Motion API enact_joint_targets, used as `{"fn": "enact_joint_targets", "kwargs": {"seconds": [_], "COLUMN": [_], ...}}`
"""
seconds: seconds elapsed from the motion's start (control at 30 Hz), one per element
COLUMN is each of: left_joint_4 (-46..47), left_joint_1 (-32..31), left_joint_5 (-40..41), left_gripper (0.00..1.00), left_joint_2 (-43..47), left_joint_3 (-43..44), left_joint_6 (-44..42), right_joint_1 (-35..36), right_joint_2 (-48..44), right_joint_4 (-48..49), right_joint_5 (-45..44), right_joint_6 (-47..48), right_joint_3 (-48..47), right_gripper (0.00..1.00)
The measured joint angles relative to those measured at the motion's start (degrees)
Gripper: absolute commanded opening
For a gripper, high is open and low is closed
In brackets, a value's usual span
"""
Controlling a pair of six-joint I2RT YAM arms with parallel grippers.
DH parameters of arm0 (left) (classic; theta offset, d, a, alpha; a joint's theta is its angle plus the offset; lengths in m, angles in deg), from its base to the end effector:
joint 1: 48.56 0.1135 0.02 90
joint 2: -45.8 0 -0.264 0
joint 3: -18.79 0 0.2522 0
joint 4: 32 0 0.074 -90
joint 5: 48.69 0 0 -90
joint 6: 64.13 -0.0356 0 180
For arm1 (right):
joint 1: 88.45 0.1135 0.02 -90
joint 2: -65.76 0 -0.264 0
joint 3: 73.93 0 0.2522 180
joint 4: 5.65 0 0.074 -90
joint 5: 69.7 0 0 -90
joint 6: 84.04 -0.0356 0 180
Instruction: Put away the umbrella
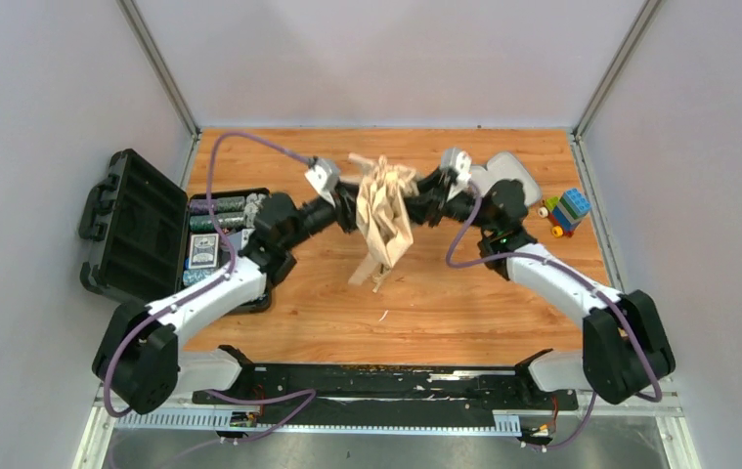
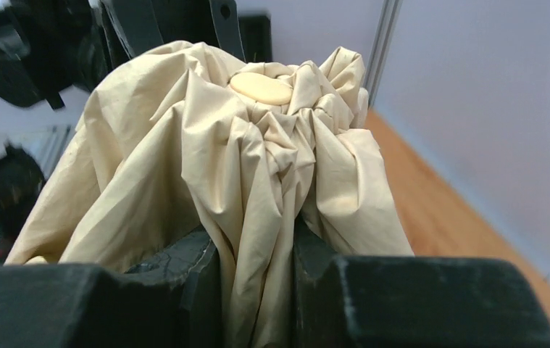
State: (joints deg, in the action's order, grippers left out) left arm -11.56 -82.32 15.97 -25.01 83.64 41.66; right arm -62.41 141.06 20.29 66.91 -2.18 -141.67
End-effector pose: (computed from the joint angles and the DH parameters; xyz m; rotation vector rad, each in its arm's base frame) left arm 0.2300 -0.1721 0.3632 0.6025 1.2821 -1.0138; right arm 0.2550 0.1534 0.3667 -0.9122 1.0952 1.0023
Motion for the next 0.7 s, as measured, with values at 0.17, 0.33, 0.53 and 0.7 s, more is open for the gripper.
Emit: {"fn": "enact_joint_targets", "kwargs": {"seconds": [0.17,0.33,0.53,0.7], "left_joint_4": [7.6,13.7,22.0,20.3], "left_joint_1": [-4.0,-8.4,-10.1,-10.1], "left_joint_5": [7.2,12.5,16.2,19.4], "left_gripper": [0.4,0.39,0.47,0.62], "left_joint_2": [-4.1,-12.2,-16.6,-15.2], "left_joint_3": [-20.3,-29.6,-32.1,-31.8], "left_joint_6": [-1.9,0.4,3.7,6.3], "right_joint_1": [2.5,4.8,5.2,5.3], "right_joint_2": [6.9,16.5,23.8,21.9], "right_joint_4": [6.2,12.7,28.2,22.6], "right_joint_5": [-0.6,-4.2,-7.7,-12.0], "right_joint_6": [7.0,10.2,9.4,5.0], "right_joint_3": [17.7,25.7,28.5,26.8], "right_gripper": [0.0,0.0,0.0,0.0]}}
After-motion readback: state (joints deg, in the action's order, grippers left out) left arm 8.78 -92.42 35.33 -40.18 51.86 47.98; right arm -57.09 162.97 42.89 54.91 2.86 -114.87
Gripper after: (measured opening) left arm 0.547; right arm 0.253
